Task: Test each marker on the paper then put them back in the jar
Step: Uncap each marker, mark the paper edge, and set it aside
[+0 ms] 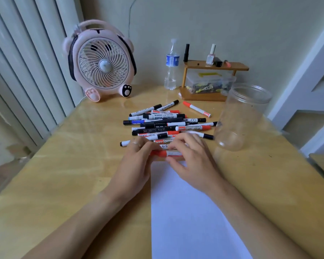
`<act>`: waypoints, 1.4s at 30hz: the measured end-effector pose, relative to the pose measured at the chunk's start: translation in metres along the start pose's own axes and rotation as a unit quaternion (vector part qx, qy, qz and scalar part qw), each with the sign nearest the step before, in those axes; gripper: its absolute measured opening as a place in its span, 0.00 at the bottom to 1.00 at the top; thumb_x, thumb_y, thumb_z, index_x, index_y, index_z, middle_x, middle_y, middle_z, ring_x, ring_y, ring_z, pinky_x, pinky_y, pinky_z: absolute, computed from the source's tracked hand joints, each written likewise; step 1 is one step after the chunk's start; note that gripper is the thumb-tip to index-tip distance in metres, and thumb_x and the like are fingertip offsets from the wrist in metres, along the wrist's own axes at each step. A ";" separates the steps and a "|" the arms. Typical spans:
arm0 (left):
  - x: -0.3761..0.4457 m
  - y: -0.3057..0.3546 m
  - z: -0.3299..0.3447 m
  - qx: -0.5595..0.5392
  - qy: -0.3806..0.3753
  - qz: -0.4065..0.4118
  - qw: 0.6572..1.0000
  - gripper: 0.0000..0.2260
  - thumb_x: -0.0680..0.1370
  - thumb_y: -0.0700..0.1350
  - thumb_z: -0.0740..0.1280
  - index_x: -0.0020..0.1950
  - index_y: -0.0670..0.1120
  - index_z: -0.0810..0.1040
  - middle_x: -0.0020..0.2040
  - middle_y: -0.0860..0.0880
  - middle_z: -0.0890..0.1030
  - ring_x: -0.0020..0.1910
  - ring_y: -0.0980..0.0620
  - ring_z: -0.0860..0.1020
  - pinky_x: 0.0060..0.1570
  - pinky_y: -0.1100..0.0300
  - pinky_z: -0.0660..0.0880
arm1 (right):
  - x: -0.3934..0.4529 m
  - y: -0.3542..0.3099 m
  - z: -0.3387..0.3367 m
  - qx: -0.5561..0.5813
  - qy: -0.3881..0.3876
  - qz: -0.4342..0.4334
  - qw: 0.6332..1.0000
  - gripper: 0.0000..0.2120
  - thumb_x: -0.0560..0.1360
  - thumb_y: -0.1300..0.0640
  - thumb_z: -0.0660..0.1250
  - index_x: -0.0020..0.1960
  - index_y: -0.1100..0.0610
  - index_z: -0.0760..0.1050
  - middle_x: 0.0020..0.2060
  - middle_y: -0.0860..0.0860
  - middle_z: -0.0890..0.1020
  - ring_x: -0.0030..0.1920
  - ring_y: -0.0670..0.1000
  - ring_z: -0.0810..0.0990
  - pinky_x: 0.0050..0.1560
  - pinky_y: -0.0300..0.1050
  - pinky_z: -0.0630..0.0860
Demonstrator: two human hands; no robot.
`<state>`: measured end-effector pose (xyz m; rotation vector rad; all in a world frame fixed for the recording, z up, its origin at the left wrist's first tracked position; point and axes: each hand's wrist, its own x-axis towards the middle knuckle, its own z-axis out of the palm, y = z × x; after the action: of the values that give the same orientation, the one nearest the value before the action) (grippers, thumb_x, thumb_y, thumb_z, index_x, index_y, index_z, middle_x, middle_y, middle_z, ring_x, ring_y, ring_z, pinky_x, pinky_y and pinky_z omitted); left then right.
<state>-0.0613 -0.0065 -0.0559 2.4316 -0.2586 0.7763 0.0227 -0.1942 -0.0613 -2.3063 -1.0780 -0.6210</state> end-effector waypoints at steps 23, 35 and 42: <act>-0.016 -0.016 0.007 0.068 -0.075 0.032 0.994 0.12 0.83 0.47 0.53 0.45 0.47 0.73 0.38 0.53 0.72 0.38 0.51 0.65 0.37 0.49 0.72 | -0.014 -0.029 -0.005 -0.069 -0.137 -0.020 0.988 0.18 0.81 0.36 0.50 0.50 0.49 0.70 0.30 0.48 0.77 0.32 0.59 0.75 0.28 0.45 0.61; -0.009 -0.037 -0.006 0.161 -0.045 -0.067 0.984 0.05 0.82 0.45 0.63 0.51 0.47 0.78 0.44 0.49 0.77 0.46 0.44 0.75 0.40 0.50 0.73 | -0.004 -0.014 -0.025 0.077 -0.049 0.156 0.984 0.17 0.83 0.40 0.51 0.43 0.51 0.64 0.29 0.46 0.72 0.35 0.55 0.72 0.34 0.52 0.66; -0.011 -0.032 0.004 0.230 -0.024 -0.144 0.962 0.04 0.76 0.46 0.69 0.49 0.47 0.79 0.48 0.46 0.78 0.48 0.42 0.75 0.40 0.51 0.72 | 0.008 -0.031 -0.026 0.449 -0.008 0.296 0.843 0.10 0.86 0.62 0.59 0.62 0.51 0.73 0.51 0.58 0.84 0.34 0.59 0.84 0.39 0.61 0.82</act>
<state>-0.0577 0.0175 -0.0799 2.8337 0.2882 0.7051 -0.0022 -0.1886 -0.0293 -1.6290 -0.4259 0.1542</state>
